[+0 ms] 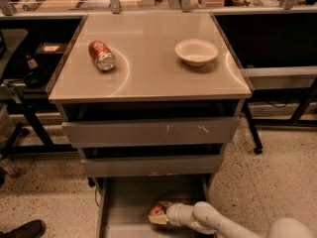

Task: Pick apple from bottom drawer and place on counter

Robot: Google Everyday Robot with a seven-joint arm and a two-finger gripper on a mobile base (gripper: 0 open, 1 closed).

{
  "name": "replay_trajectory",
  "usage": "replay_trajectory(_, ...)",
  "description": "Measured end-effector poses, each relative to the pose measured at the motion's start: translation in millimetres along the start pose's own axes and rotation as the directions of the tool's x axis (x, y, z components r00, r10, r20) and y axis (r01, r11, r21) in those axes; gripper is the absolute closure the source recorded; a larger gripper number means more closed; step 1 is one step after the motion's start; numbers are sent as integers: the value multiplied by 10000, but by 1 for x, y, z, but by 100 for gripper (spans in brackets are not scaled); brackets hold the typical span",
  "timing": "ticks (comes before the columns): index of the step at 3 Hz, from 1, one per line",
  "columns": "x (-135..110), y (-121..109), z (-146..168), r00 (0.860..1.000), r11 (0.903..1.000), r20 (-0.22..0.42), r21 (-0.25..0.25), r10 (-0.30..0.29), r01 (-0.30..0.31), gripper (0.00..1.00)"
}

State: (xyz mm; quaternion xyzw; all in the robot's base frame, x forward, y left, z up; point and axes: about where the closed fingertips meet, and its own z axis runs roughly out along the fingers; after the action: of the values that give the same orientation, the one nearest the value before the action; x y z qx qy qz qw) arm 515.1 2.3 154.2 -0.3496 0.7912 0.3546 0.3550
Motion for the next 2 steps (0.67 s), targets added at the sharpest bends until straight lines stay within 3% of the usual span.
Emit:
replay_trajectory(1, -22, 9, -25, 9998, 9965, -146, 830, 150, -138, 100)
replay_trajectory(2, -42, 26, -48, 9987, 9898, -144, 1345, 495, -471, 100)
